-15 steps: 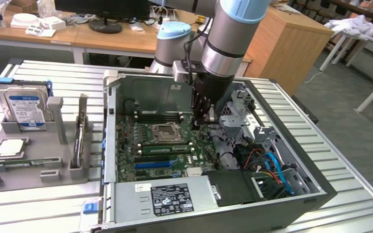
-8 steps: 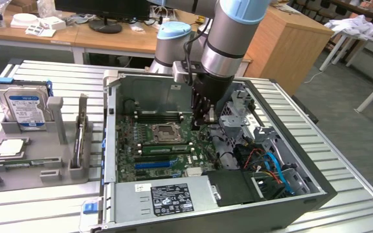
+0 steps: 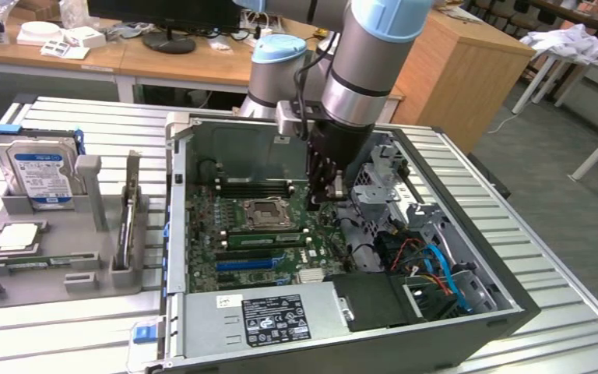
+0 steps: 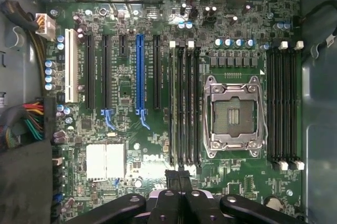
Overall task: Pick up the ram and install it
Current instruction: 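Press down the ram until it locks into place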
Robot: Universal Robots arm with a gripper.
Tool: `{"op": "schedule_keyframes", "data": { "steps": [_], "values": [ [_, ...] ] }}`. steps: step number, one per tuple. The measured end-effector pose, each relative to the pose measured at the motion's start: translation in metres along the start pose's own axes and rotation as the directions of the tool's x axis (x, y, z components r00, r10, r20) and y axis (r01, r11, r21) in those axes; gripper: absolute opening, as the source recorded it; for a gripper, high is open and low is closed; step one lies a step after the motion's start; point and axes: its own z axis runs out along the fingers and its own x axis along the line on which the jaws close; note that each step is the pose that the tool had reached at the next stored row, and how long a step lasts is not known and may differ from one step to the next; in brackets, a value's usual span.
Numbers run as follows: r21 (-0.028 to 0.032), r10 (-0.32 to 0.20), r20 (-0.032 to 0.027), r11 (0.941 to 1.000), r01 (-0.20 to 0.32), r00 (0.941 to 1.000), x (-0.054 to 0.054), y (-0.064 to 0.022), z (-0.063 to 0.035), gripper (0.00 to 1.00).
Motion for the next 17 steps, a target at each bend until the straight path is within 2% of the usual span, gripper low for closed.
{"op": "schedule_keyframes", "data": {
  "steps": [17],
  "values": [
    [-0.0001,0.0,0.0,1.0,0.0,1.0,0.001,-0.0002,0.0153,0.11]
  ]
}}
